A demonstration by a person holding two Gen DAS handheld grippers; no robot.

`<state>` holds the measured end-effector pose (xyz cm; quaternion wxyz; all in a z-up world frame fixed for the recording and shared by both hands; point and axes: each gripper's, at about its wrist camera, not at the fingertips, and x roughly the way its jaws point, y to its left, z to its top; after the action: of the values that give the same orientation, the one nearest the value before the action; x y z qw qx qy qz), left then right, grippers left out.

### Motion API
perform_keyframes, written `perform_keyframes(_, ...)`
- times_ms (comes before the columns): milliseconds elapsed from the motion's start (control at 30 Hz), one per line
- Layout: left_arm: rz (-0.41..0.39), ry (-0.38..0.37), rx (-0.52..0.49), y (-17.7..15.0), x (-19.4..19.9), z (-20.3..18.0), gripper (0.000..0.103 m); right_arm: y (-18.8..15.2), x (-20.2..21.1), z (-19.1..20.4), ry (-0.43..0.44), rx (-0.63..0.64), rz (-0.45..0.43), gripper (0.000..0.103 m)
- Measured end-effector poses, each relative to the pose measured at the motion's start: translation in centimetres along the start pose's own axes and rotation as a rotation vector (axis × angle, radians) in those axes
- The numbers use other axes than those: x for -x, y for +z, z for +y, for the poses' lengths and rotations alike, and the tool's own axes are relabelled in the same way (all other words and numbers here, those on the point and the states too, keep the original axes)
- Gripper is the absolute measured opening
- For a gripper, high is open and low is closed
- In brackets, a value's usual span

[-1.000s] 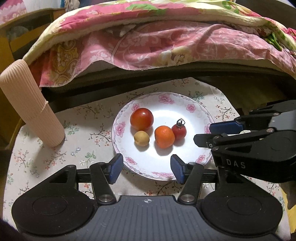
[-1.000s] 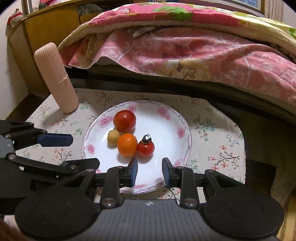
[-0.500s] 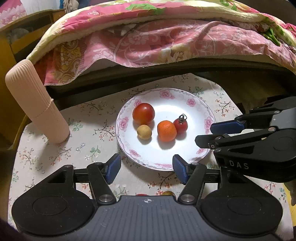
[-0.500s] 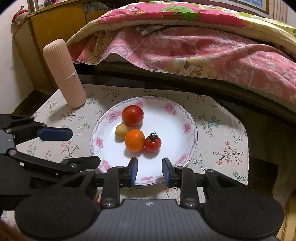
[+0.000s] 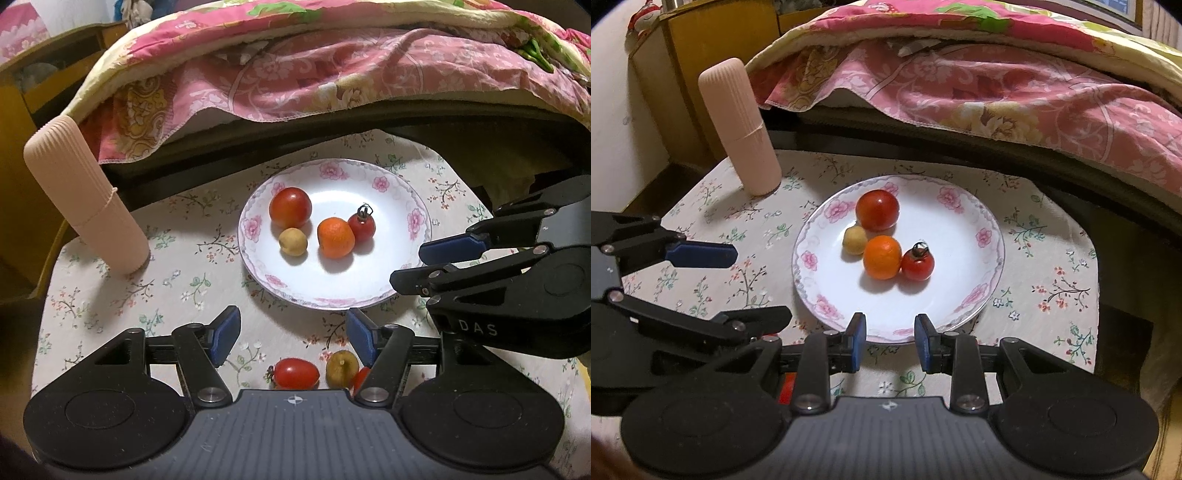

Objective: Organize fruits
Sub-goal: 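Move both open tools back over the remaining fruits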

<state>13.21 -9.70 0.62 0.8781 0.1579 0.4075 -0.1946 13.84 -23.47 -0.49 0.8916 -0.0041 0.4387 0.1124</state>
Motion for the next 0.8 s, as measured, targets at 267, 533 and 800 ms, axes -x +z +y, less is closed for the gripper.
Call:
perform_keyframes(267, 0.012, 0.013, -0.018, -0.9, 0.5, 0.1, 0.07, -0.6, -0.1, 0.9, 0.03, 0.016, 0.02, 0.03)
perform_keyframes(533, 0.023, 0.017, -0.029, -1.5, 0.8, 0.4, 0.071, -1.0, -0.2, 1.7, 0.048, 0.03, 0.038, 0.03)
perform_keyframes(800, 0.039, 0.004, -0.045, -3.2, 1.5, 0.9, 0.074, -1.8, -0.3, 3.0, 0.092, 0.054, 0.066, 0.03)
